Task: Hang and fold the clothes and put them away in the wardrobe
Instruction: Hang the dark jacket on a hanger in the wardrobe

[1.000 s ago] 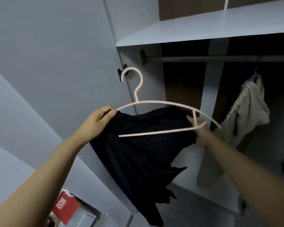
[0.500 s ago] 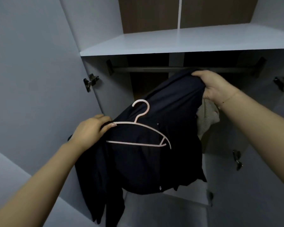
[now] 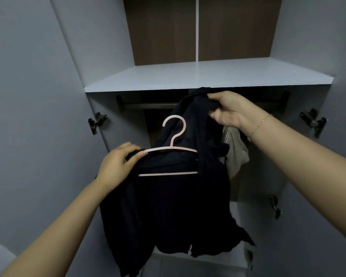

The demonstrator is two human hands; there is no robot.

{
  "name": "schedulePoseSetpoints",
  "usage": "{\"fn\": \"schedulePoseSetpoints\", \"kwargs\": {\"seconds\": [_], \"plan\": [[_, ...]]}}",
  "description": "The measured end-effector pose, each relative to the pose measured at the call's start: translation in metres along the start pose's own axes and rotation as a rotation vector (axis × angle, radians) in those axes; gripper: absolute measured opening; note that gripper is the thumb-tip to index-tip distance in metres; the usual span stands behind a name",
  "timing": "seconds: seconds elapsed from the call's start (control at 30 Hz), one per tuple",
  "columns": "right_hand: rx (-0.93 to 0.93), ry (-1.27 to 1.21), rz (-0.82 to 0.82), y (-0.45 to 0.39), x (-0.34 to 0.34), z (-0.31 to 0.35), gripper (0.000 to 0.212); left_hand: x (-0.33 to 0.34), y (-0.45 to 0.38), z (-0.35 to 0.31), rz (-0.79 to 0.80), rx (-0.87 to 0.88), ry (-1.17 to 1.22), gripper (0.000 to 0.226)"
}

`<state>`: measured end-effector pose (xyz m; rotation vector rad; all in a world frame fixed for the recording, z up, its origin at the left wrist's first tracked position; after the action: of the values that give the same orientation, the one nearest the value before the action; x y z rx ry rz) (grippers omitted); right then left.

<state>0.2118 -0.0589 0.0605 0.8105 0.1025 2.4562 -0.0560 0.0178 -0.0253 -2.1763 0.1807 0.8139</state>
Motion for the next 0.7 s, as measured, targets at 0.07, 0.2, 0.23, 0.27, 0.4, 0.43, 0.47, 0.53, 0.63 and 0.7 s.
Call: {"fn": "schedulePoseSetpoints", "kwargs": {"seconds": [0.07,0.2,0.23,0.27,0.4,0.43,0.47,0.53,0.63,0.7], "plan": [[0.017,0.01,0.03,0.003,0.014,-0.009,0.024,0.012,-0.001,-0.003,0.021,-0.007,0.072,0.02],[-0.002,0.128,0.021,-0.003,0.034,-0.007,0.018,0.031,-0.001,-0.013,0.027,-0.055,0.222,0.013],[0.005,0.192,0.015,-0.006,0.032,-0.003,0.017,0.035,0.0,-0.014,0.038,-0.086,0.263,0.014],[0.017,0.282,0.02,-0.009,0.027,0.002,0.015,0.038,0.001,-0.014,0.049,-0.118,0.298,0.015],[0.012,0.964,0.193,-0.01,-0.019,-0.009,0.055,0.042,0.008,-0.014,0.049,-0.184,0.362,0.019],[-0.049,1.105,0.234,-0.009,-0.032,-0.015,0.072,0.042,0.008,-0.013,0.035,-0.199,0.378,0.02],[-0.144,1.185,0.256,-0.006,-0.043,-0.019,0.08,0.041,0.007,-0.013,0.016,-0.224,0.406,0.021],[-0.485,1.225,0.257,0.003,-0.059,-0.024,0.077,0.04,0.004,-0.01,-0.021,-0.296,0.47,0.022],[-1.265,1.356,-0.029,0.027,-0.078,-0.034,0.067,0.04,-0.001,-0.014,-0.063,-0.352,0.508,0.023],[-1.434,1.276,-0.242,0.041,-0.092,-0.058,0.062,0.04,-0.007,-0.021,-0.087,-0.368,0.532,0.022]]}}
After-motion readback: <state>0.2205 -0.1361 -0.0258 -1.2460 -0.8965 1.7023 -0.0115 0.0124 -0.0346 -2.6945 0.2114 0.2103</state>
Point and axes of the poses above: each hand's wrist, its own y-axis away from the middle knuckle, its own x-axis out of the palm, z = x × y, the point moved 6 cm from there along -y, towards the middle knuckle, and after that the axes turned 12 degrees about -z, right-handed, at the moved point
